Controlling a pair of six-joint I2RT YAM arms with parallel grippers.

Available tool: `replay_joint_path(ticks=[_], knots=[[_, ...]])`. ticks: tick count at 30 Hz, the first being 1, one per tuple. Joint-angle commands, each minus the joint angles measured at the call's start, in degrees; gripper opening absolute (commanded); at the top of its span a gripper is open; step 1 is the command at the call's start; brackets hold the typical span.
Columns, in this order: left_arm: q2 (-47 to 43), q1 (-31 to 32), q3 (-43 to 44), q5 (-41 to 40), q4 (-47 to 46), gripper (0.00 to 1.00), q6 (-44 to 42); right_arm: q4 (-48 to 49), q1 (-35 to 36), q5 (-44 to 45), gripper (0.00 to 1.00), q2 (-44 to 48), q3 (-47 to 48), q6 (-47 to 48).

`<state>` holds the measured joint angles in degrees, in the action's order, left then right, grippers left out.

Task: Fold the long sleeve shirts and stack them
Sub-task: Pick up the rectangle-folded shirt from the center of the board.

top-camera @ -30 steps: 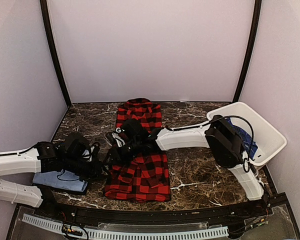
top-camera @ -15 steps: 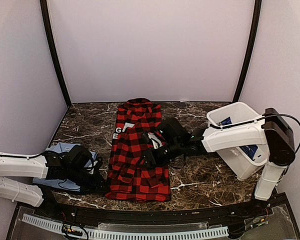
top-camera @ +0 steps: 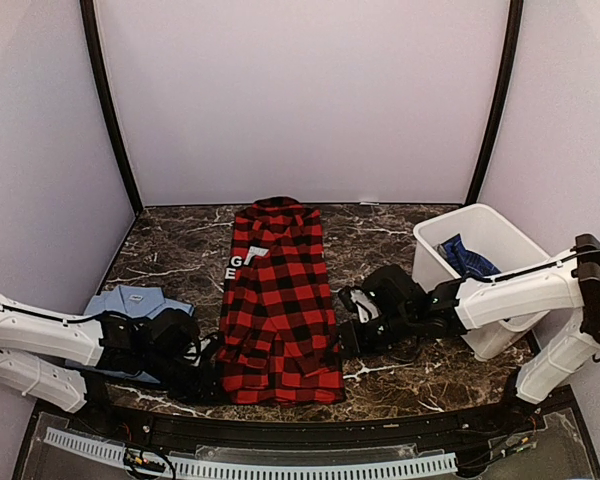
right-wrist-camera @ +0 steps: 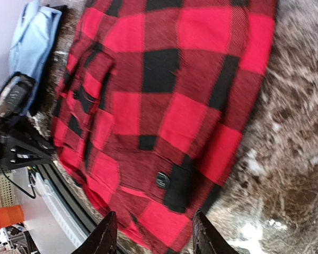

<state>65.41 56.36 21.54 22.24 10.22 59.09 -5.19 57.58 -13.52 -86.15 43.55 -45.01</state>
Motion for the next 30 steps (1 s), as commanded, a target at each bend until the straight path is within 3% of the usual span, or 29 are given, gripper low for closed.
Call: replay_joint_path(ticks=[1, 8, 18, 30], knots=[[-4.25, 0.53, 3.94, -3.00, 8.05, 0.25, 0.04, 1.61, -0.38, 1.04, 0.47, 0.72, -2.49, -1.97], [-7.18, -2.05, 7.87, -6.43, 11.47, 0.33, -1.14, 3.21, -0.62, 0.46, 0.50, 0.34, -3.95, -3.83], [-3.16, -16.27, 7.11, -3.70, 3.67, 0.43, -5.98, 9.96, -0.87, -2.22, 0.50, 0.12, -8.48, -8.59], [5.88, -18.57, 2.42, -0.42, -5.19, 0.43, -6.84, 15.16, -0.90, -2.24, 0.47, -2.54, -11.29, -11.52]])
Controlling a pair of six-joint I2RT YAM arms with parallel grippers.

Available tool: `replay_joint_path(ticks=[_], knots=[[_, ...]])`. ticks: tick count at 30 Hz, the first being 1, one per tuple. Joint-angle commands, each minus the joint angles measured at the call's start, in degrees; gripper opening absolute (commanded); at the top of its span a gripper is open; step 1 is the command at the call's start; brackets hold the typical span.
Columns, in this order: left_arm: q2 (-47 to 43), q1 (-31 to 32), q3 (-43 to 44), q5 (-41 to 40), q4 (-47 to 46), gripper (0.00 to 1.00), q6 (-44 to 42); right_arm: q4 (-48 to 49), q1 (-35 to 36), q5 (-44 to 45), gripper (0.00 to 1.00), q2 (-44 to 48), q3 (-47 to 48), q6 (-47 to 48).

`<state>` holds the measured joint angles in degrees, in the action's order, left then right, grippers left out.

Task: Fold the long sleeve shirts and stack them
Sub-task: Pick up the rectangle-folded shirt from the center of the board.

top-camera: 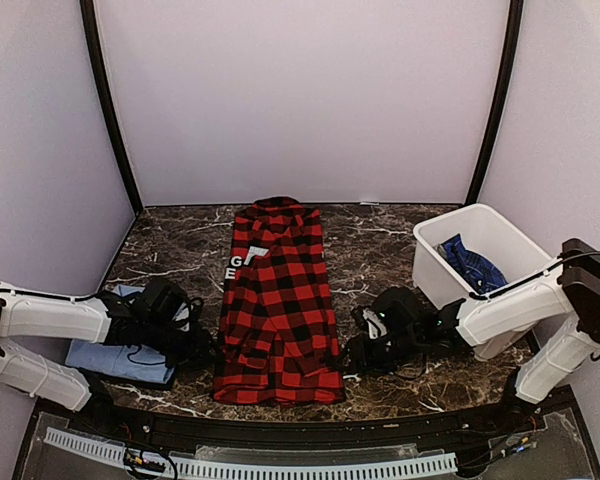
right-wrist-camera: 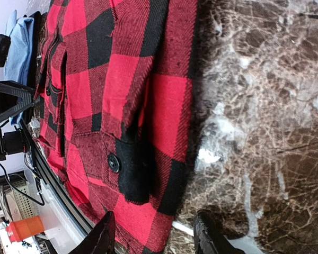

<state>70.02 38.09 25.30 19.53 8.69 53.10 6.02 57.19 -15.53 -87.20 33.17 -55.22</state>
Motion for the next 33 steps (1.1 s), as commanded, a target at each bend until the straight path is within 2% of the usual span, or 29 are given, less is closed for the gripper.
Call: replay_joint_path(ticks=[1, 12, 18, 28, 33], knots=[[1.62, -0.32, -1.42, 2.41, -4.18, 0.43, -0.92, 4.33, -0.52, -0.15, 0.47, -1.97, -0.91, -1.44], [4.83, -0.29, -1.96, 3.53, -7.94, 0.36, 0.33, 8.16, -0.64, -0.88, 0.42, -5.47, -0.85, -2.72], [6.54, -0.24, -1.78, 4.86, -10.94, 0.29, 1.28, 8.89, -0.59, -1.59, 0.37, -6.62, -0.03, -2.61], [6.61, 0.66, -1.52, 6.97, -12.78, 0.10, 2.25, 9.26, -0.63, -2.92, 0.18, -6.95, 1.02, -1.91], [6.58, 2.33, -1.31, 7.31, -13.02, 0.04, 2.67, 9.27, -0.56, -3.19, 0.05, -6.17, 1.11, -1.91]])
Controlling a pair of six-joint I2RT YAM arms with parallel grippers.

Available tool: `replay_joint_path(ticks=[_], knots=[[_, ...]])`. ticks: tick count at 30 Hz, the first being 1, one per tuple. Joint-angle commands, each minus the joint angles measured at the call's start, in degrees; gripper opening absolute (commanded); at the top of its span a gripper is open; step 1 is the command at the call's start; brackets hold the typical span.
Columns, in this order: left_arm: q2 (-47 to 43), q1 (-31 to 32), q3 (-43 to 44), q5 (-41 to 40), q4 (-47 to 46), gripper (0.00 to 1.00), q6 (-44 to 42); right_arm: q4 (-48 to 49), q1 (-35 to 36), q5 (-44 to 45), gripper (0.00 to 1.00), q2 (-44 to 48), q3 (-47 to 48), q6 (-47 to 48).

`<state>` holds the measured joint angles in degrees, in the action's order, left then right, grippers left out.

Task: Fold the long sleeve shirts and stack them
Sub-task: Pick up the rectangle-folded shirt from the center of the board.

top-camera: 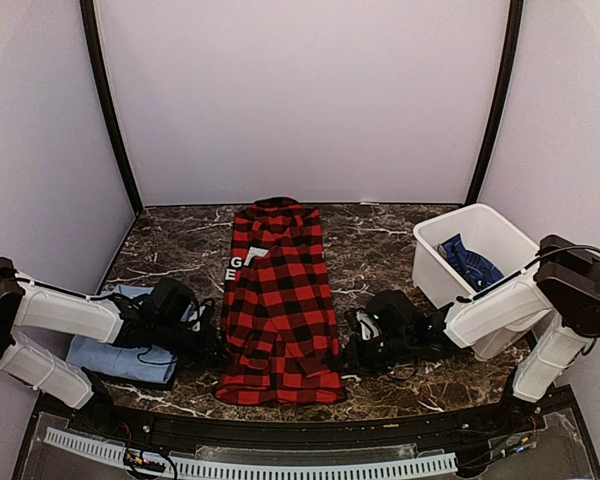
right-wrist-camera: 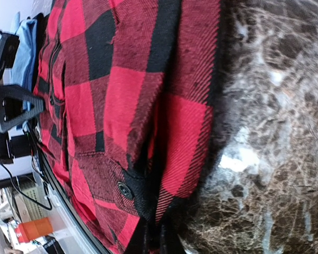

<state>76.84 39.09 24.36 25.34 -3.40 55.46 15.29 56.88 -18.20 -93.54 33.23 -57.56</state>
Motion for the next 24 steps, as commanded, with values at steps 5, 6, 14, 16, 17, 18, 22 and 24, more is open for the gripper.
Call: replay_joint_path(ticks=[5, 6, 14, 16, 17, 18, 22, 24], knots=[[-3.08, 3.58, -1.39, 0.87, -0.11, 0.01, 2.04, -1.79, 0.21, 0.01, 0.00, 3.39, 0.56, 0.86], [-3.75, 3.73, -2.16, 0.86, -0.03, 0.01, 2.81, -2.24, 0.36, 0.27, 0.00, 4.38, 0.19, 0.87], [-9.99, 4.14, -4.01, 1.81, -0.06, 0.00, 5.05, -4.89, 1.29, 0.93, 0.00, 9.43, 0.16, 0.60], [-9.97, 4.08, -3.48, 2.70, -0.67, 0.00, 5.34, -5.27, 1.23, 1.08, 0.00, 9.77, 1.43, 0.61], [-10.00, 4.07, -3.24, 2.83, -0.79, 0.00, 5.71, -5.53, 1.18, 1.27, 0.00, 9.81, 1.97, 0.52], [-10.08, 4.04, -2.91, 3.01, -1.45, 0.00, 5.97, -5.54, 0.97, 1.16, 0.00, 9.72, 2.47, 0.41], [-10.21, 3.18, -2.63, 5.19, -5.78, 0.00, 9.83, -3.66, -0.99, -0.83, 0.00, 9.16, 3.92, -0.72], [-10.33, 2.40, -2.68, 6.21, -8.05, 0.00, 12.67, -2.99, -2.06, -1.80, 0.00, 8.70, 5.09, -0.97]])
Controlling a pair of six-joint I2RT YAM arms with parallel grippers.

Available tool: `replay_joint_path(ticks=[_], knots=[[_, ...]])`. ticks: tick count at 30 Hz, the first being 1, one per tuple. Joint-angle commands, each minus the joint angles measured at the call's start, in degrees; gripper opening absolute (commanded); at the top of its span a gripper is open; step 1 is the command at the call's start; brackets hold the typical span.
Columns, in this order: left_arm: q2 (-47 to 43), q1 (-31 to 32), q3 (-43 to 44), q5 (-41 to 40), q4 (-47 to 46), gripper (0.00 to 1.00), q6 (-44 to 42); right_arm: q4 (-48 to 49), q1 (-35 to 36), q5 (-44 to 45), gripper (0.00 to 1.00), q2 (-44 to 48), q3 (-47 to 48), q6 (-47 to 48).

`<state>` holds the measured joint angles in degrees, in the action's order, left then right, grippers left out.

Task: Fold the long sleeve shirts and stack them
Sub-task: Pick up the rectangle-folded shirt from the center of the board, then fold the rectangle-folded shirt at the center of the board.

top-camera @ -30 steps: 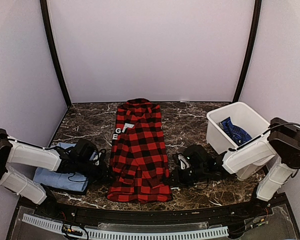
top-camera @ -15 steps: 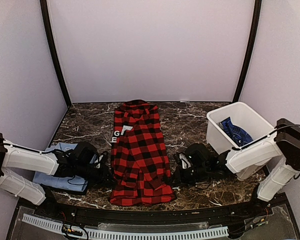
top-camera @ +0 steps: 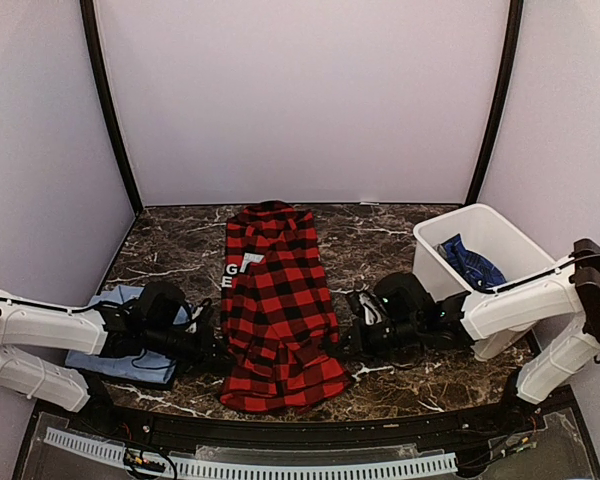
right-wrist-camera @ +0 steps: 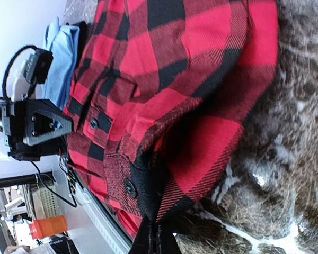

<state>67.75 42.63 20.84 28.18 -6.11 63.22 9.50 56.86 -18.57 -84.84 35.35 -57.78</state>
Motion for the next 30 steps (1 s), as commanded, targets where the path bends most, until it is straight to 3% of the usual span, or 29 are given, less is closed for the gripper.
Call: replay_joint_path(ticks=[1, 8, 12, 20, 30], knots=[[-1.35, -1.41, 0.82, 3.68, -7.15, 0.00, 6.92, 2.91, -2.57, -1.87, 0.00, -0.32, 3.68, -0.82], [0.19, -6.90, 0.87, 6.30, -14.85, 0.00, 15.47, 6.18, -6.32, -4.19, 0.00, -5.02, 9.45, -1.93], [5.48, -11.17, 0.90, 8.80, -22.87, 0.00, 18.30, 7.84, -9.39, -4.19, 0.00, -9.25, 13.49, -1.88], [16.23, -18.93, 5.57, 6.66, -26.97, 0.00, 16.64, 9.29, -14.52, -4.97, 0.00, -22.84, 22.82, -1.86], [30.98, -19.82, 11.88, 5.39, -27.91, 0.00, 12.37, 5.44, -15.21, -2.34, 0.00, -30.08, 25.75, 0.99]])
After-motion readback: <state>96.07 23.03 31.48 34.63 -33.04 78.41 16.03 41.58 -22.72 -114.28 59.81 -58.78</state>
